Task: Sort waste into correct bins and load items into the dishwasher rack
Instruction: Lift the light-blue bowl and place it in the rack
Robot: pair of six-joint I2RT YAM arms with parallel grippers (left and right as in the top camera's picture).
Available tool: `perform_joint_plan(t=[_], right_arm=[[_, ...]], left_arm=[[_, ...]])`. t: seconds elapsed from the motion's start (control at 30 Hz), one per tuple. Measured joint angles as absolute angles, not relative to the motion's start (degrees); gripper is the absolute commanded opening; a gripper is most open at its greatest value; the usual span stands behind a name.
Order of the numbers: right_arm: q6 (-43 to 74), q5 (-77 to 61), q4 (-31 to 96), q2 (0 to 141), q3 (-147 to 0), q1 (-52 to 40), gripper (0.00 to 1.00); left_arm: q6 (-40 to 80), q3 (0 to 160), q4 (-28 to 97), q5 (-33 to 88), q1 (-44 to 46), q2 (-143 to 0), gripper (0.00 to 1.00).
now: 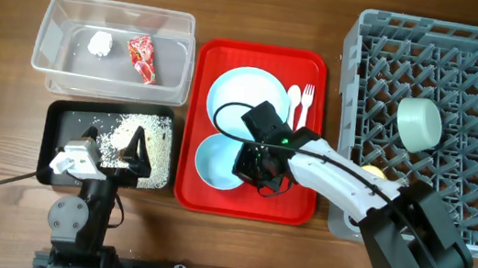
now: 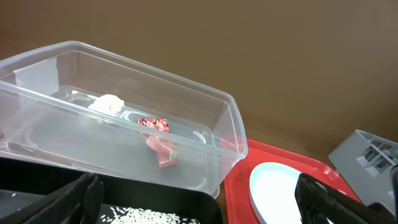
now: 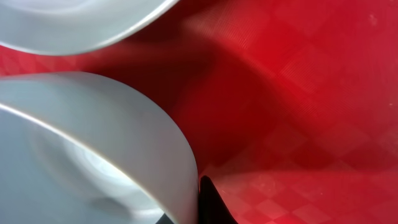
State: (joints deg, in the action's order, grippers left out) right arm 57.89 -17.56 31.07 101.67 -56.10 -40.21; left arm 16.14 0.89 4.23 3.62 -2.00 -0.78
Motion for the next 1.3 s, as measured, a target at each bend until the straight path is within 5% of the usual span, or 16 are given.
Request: perform_joint_plan(t=[0.37, 0.57, 0.73, 0.97, 1.3], right_arm=[[48.82, 0.49, 41.1, 78.06, -55.64, -40.21, 0.04], [42.81, 43.24, 47.31, 59.7, -55.64, -37.85, 0.04], [29.23, 66.57, 31.9, 57.47, -55.81, -27.66, 0.04], [-6.76, 82.3, -2.5, 66.32, -56.34, -3.57, 0.04], [-21.52, 85.32, -5.65, 81.03, -56.34, 5.06, 0.04]], left_arm=[[16.14, 0.89, 4.23, 3.62, -2.0, -0.78, 1.0], [16.16, 0.89, 4.23, 3.62, -2.0, -0.78, 1.0], [16.16, 0.89, 4.23, 3.62, -2.0, -0.78, 1.0], [16.14, 0.84, 4.19, 3.62, -2.0, -0.73, 1.0], [16.14, 0.84, 4.21, 3.62, -2.0, -0.73, 1.0]])
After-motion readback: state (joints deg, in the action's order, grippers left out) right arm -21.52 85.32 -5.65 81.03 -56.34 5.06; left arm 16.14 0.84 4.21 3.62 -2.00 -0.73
